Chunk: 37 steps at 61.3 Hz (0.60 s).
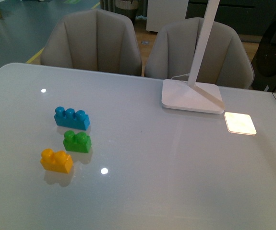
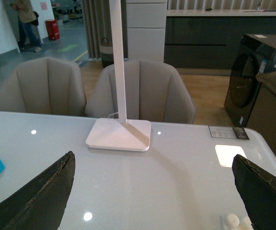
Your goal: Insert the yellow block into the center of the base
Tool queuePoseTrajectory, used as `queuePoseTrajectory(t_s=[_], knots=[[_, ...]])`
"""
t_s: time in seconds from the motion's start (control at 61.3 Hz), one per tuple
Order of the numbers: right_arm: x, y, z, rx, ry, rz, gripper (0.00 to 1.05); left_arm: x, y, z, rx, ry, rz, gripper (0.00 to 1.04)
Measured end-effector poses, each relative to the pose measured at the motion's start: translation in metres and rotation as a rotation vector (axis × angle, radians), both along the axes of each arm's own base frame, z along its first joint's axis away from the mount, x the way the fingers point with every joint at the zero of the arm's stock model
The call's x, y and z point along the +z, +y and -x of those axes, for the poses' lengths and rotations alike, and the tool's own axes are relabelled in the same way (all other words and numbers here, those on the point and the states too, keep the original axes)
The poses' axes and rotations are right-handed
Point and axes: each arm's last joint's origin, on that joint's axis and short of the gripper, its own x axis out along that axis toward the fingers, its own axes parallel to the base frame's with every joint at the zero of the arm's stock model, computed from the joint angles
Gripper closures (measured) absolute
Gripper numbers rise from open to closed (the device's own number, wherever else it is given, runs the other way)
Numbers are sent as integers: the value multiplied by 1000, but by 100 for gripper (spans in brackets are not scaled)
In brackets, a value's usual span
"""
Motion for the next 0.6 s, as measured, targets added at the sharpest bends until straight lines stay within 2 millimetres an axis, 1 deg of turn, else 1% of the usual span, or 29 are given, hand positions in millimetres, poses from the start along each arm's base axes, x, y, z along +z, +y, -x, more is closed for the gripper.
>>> queuePoseTrajectory(t_s=[0.604], knots=[[0, 0, 0, 0, 0, 0, 9, 0, 0, 0, 0, 0, 0, 7]])
